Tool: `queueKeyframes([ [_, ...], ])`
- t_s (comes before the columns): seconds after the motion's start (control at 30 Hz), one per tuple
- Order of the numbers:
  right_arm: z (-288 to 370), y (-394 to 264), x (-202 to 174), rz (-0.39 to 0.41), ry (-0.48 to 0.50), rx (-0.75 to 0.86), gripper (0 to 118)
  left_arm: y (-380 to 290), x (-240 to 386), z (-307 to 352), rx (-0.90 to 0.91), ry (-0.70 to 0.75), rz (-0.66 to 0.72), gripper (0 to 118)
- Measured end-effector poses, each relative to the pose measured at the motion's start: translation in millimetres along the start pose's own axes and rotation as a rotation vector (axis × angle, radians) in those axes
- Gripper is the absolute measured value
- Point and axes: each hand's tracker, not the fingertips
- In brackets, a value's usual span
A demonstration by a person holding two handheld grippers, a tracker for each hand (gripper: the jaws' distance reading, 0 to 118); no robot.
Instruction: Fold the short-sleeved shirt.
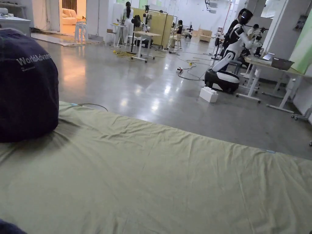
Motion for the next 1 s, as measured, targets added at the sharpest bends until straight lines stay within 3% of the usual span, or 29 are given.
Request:
queueKeyframes([
  [0.13, -1, -4, -8, 0.005, 0.023, -0.012, 1, -2, 9, -9, 0.011, 0.123, -0.058, 64],
  [0.4, 2, -3, -17, 0.006, 0.069, -0.006, 1, 2, 4, -12, 0.076, 0.408, -0.081, 65],
  [0.6, 5, -3, -21, -0.007, 0.094, 0.002, 1, -13, 33, -6, 0.302, 0.609, -0.199, 65],
  [0.73, 7, -4, -26, -0.016, 0.106, 0.008, 1, -39, 76, -20, 0.446, 0.569, -0.278, 65],
  [0.87, 8, -6, -32, -0.028, 0.115, 0.015, 1, -80, 128, -43, 0.597, 0.447, -0.331, 65],
  [1.0, 10, -8, -39, -0.053, 0.129, 0.022, 1, -127, 196, -68, 0.621, 0.289, -0.35, 65],
])
